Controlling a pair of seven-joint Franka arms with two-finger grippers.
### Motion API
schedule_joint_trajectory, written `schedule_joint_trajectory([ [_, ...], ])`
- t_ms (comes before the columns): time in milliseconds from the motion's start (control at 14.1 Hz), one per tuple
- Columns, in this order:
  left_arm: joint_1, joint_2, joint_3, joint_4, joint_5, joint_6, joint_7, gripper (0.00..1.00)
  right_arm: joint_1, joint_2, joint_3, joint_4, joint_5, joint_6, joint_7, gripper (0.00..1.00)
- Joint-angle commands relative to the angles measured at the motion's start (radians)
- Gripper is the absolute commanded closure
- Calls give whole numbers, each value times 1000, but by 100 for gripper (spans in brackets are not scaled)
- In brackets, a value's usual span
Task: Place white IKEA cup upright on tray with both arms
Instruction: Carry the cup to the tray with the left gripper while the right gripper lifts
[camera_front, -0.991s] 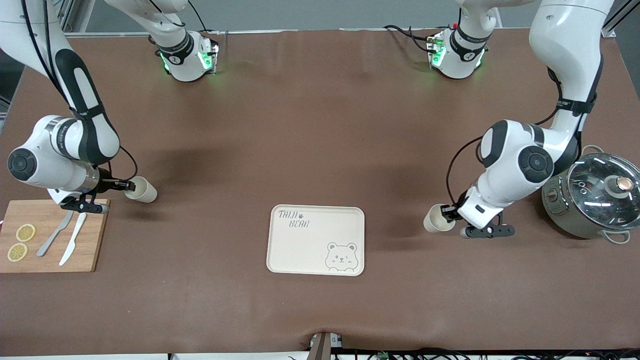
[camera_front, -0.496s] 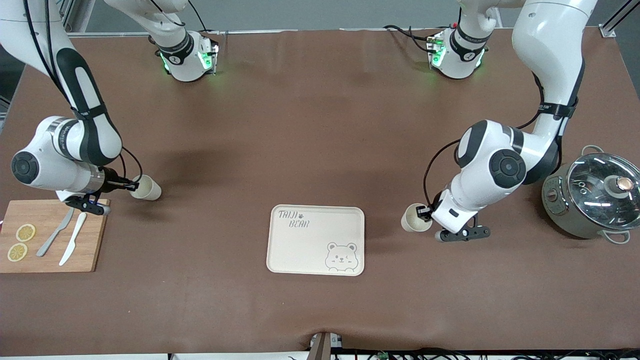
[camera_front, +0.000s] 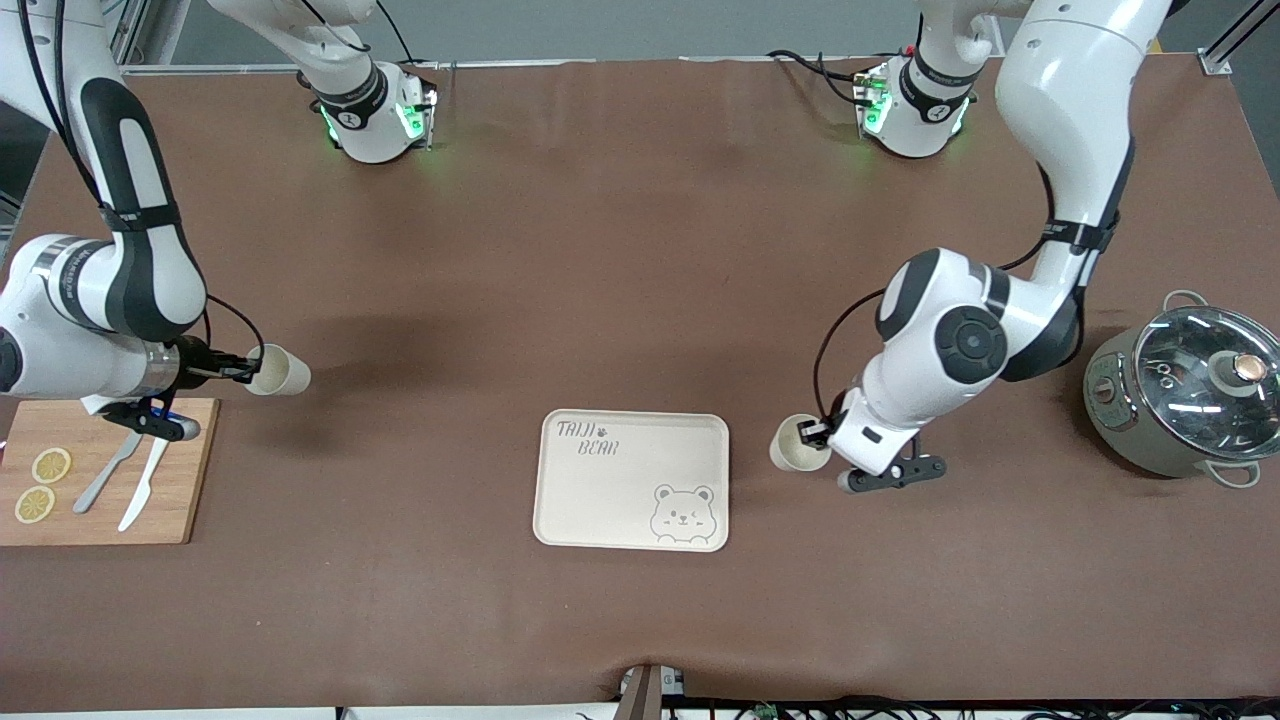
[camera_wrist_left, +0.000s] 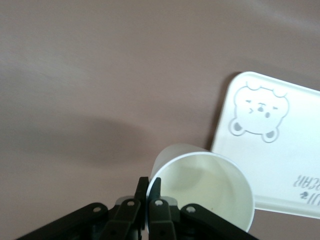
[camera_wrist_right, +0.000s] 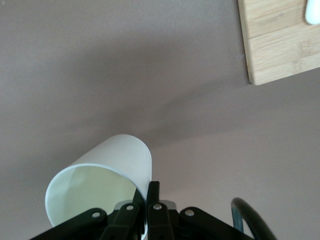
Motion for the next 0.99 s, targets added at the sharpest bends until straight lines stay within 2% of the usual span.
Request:
schedule_joint_trajectory([
  [0,-39,82,9,102,-3,-28,-61,100,26,-1,1,19,16,-22,65,100],
  [354,-168,151,72,178,-1,-26,-196,100,90,-1,4,69,27,-68,184,100],
  [566,-225,201,116,237,-4,-5,-229,100,133,2,4,98,118,-68,243,100],
  [920,-252,245,121,246,-3,98,-232,100,222,60,6,176,168,-58,431,100],
])
